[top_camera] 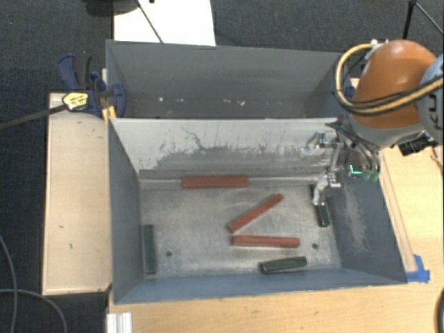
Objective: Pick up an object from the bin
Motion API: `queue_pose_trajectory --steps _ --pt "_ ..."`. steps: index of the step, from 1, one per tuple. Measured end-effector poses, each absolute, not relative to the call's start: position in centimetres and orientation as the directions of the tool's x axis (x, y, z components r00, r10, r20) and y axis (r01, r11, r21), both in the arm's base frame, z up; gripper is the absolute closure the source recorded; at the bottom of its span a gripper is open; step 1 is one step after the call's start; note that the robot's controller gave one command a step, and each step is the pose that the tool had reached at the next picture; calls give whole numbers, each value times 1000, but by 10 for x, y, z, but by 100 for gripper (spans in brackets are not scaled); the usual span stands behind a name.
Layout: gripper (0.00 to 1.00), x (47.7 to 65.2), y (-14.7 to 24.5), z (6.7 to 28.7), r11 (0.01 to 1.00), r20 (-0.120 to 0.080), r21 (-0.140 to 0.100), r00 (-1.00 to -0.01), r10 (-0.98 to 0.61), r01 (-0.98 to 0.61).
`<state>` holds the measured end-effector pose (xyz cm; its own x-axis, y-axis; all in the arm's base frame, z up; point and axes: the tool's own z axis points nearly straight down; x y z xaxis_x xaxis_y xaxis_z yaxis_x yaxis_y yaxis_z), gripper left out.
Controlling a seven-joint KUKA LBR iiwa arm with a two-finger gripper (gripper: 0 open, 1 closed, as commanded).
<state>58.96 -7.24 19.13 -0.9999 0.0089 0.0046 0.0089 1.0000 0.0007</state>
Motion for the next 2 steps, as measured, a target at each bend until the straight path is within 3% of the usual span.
queue_pose_trajectory --steps 1,2 --pt "0 591 -72 196 1000 -4 0 -1000 7 7" --pt "0 593 -61 136 998 -9 -1 -998 -55 -55"
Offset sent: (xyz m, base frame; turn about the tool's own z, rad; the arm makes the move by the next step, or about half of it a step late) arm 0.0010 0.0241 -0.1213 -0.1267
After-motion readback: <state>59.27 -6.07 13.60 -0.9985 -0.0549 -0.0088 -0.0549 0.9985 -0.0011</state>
